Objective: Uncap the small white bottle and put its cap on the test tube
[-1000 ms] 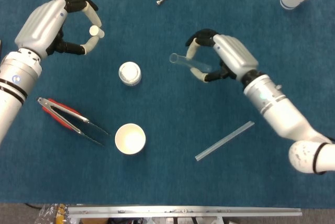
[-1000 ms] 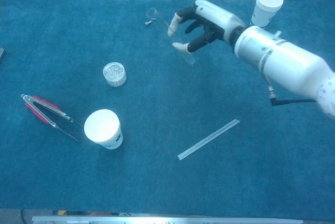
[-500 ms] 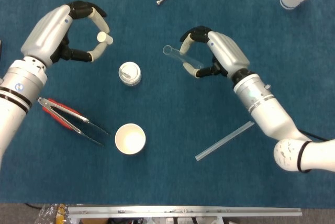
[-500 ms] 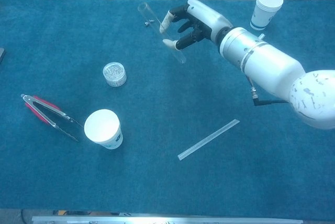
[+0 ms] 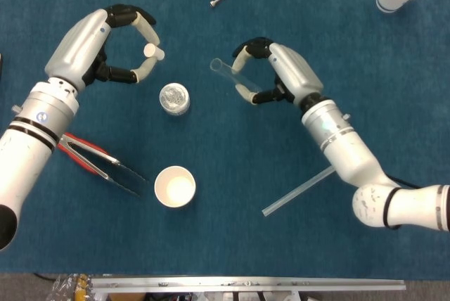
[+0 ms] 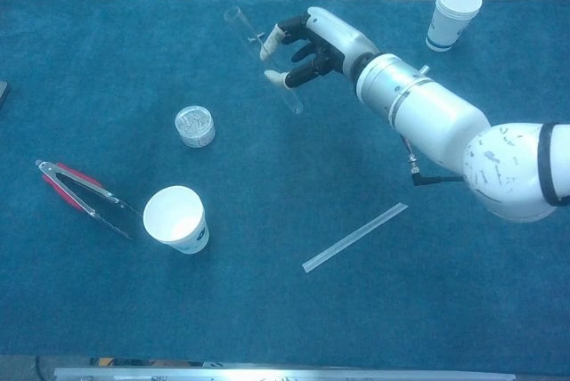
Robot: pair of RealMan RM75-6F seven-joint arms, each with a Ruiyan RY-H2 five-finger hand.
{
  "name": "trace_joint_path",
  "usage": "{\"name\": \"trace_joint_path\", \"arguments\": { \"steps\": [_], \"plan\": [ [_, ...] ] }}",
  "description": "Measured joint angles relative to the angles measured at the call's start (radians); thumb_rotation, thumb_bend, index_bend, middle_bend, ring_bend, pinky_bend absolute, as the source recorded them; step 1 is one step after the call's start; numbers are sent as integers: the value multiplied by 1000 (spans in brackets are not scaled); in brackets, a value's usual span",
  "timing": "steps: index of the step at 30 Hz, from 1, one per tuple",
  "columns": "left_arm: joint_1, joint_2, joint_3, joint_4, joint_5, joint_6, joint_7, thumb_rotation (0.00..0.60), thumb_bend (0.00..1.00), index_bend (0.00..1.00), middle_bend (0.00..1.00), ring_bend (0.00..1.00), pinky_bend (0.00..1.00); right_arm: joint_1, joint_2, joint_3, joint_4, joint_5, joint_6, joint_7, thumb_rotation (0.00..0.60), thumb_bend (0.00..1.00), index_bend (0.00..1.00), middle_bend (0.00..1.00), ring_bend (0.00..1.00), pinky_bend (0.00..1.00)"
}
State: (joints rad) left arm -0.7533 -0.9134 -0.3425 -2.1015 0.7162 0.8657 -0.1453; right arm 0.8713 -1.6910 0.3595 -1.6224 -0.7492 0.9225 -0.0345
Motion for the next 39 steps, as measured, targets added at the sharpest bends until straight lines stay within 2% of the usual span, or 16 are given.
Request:
{"name": "trace_joint_path", "arguments": {
  "steps": [15, 39],
  "plan": [
    [-17, -42, 12, 8, -8, 16, 15, 600, 336, 535, 273, 149, 78, 61, -89, 47, 90, 52, -21, -12, 600, 303, 628, 328, 151, 235],
    [-55, -101, 24, 43, -36, 23, 54, 600, 336, 535, 272, 148, 78, 105, -133, 79, 124, 77, -35, -27, 600, 304, 628, 328, 151, 235]
  ]
}}
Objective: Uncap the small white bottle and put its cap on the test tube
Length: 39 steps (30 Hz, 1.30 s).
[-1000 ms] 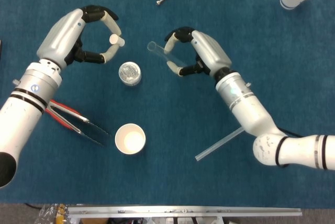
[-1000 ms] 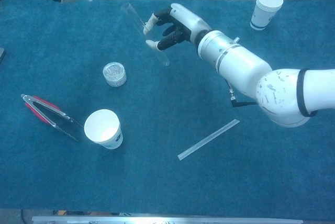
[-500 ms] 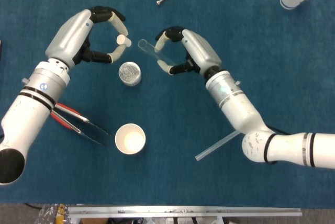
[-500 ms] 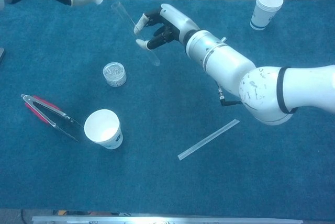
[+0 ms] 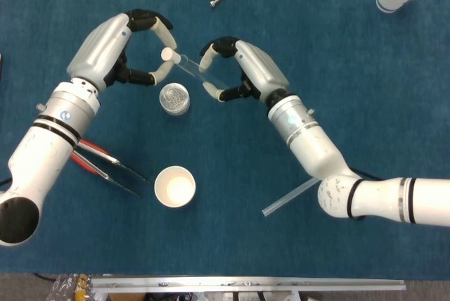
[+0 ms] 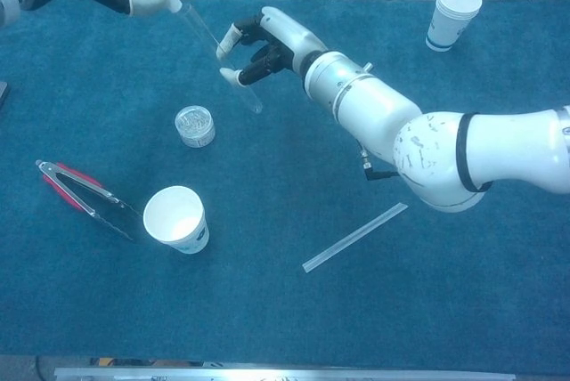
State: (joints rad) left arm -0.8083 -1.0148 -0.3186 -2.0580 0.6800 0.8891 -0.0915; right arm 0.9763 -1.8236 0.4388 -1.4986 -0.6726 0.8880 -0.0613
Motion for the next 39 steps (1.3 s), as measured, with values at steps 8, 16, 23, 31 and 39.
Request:
{"name": "trace_joint_path", "arguments": {
  "steps": [8, 16, 23, 31, 39],
  "plan": [
    [-3, -3, 3, -1, -5, -1, 4, 600, 336, 535, 272, 147, 78, 6, -11, 5, 15, 4, -2, 2, 600, 303, 628, 328, 151, 235],
    [-5, -10, 5, 8, -7, -6, 2, 600, 336, 535, 271, 146, 78, 10, -19, 8, 24, 10, -12, 8, 600, 303, 628, 328, 151, 235],
    [-7, -14, 7, 10, -5, -8, 4, 600, 336, 535, 271, 145, 78, 11, -22, 9, 29, 13, -15, 8, 600, 304, 628, 328, 151, 235],
    [-8, -14, 6, 12, -8, -5, 5, 600, 336, 535, 272, 146, 78, 9, -24, 8, 35, 13, -19, 14, 600, 303, 628, 328, 151, 235],
    [-9, -12, 6, 10, -11, -6, 7, 600, 337, 535, 271, 145, 78, 7, -27, 7, 39, 13, -26, 20, 600, 303, 628, 328, 151, 235]
  ]
}}
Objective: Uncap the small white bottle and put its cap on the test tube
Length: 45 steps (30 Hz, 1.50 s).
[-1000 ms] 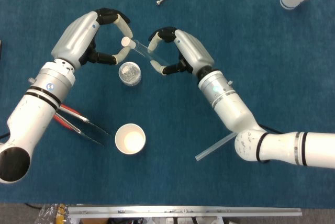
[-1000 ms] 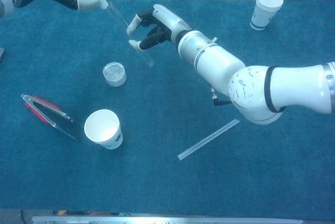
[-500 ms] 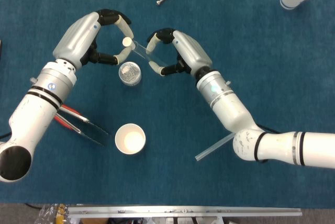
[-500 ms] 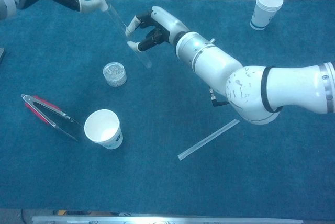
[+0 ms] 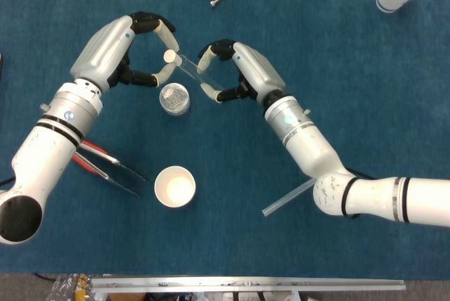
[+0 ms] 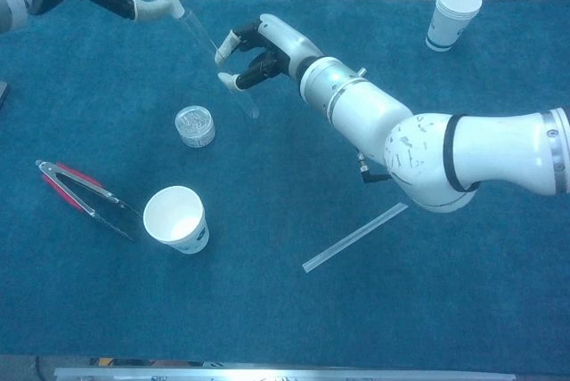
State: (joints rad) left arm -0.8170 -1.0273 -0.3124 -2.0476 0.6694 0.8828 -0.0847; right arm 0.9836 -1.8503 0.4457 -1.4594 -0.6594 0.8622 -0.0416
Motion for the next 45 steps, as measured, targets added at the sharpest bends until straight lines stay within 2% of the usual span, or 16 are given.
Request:
{"name": "trace_joint_path", "arguments": {
  "steps": [45],
  "plan": [
    [-9, -26, 9, 15, -14, -16, -6, 600, 336, 535, 271, 144, 78, 1, -30, 22, 32, -15, -11, 45, 600, 303, 628, 328, 151, 235]
  ]
}}
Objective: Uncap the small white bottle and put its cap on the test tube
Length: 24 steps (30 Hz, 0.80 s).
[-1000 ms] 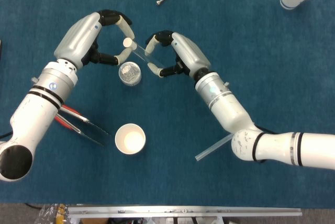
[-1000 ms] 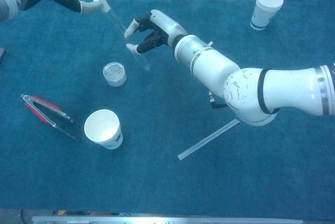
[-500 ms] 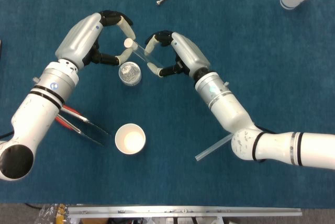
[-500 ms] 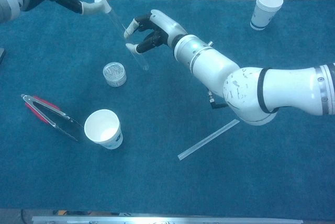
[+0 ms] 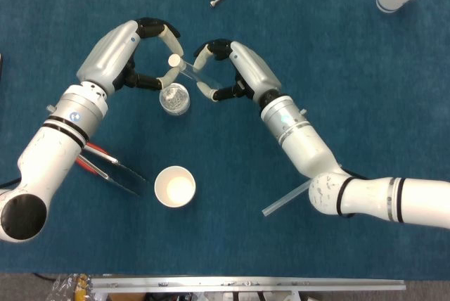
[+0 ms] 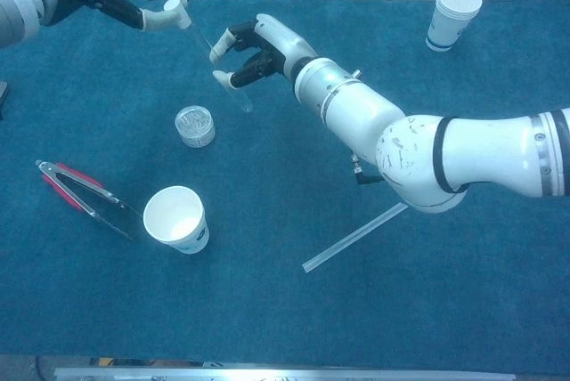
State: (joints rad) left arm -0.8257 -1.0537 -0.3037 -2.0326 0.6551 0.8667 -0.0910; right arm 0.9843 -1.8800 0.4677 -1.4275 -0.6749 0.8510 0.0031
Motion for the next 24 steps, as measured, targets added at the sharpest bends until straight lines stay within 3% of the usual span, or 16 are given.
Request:
{"name": "trace_joint_path", "arguments": {
  "steps": [8, 16, 24],
  "plan": [
    [-1, -1, 6, 2, 1, -3, 6, 600, 336, 521, 262, 135, 78, 0, 1, -2, 2, 1, -3, -3, 600, 303, 628, 328, 151, 235],
    [5, 33, 18, 0, 34, -27, 16, 600, 336, 284, 114, 0, 78, 0, 34, -15, -18, 6, -10, -35, 600, 303, 628, 328, 151, 235],
    [15, 82, 39, -4, 98, -49, 44, 600, 336, 242, 79, 0, 78, -2, 112, -50, -78, 29, -22, -102, 600, 303, 628, 327, 151, 235]
  ]
}}
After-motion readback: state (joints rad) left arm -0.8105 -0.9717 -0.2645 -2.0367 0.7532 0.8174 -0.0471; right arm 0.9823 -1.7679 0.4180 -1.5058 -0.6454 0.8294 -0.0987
